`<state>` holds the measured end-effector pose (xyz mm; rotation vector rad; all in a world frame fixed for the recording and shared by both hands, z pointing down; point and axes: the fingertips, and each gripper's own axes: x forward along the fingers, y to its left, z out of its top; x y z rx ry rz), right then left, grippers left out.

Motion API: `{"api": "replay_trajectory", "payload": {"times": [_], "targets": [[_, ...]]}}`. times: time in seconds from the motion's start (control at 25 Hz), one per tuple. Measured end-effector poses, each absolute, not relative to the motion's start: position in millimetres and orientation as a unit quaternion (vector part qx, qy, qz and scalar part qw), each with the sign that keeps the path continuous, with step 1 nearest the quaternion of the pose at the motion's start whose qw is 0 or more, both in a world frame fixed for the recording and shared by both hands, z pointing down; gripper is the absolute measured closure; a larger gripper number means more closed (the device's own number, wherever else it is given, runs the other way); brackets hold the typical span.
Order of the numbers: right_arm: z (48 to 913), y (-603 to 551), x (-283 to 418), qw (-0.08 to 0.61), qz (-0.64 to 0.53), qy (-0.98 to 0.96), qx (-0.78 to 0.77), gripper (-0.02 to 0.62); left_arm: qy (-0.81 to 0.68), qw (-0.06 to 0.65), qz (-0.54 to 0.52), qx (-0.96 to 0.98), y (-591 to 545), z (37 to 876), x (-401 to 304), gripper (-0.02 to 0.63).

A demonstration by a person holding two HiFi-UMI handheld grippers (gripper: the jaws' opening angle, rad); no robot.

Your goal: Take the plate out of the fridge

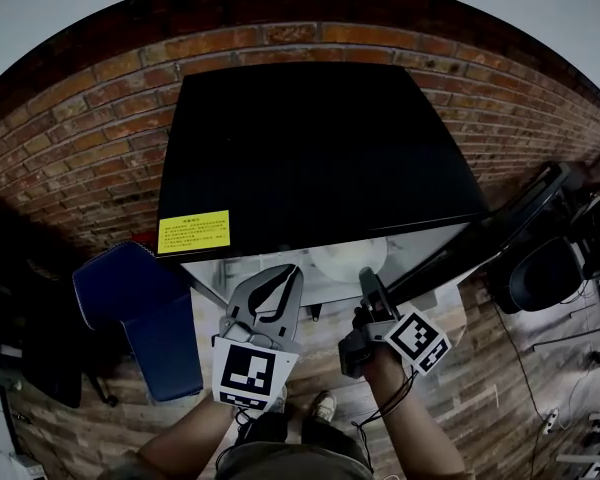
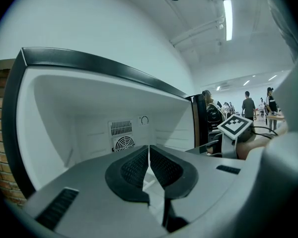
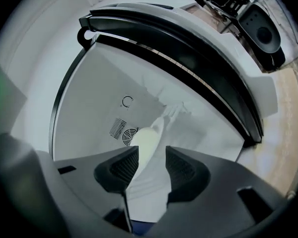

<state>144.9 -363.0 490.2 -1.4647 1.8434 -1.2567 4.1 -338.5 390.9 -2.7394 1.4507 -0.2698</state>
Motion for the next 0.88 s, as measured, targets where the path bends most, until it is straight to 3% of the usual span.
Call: {"api": "replay_trajectory", "payload": {"times": [0.68,0.88], "targets": [[502.3,-375.7,121.1,0.313,-0.542,0.621,-0.472,0.469,0.462,0.012,-0.096,-0.882,-335.8,397.8,5.8,0.583],[500.8,-377.0,117.1,0.307,-0.541,0.622,-0.476,0.525,0.458,0.009,-0.097,-0.884,-335.6,400.7,9.2,0.583]]}}
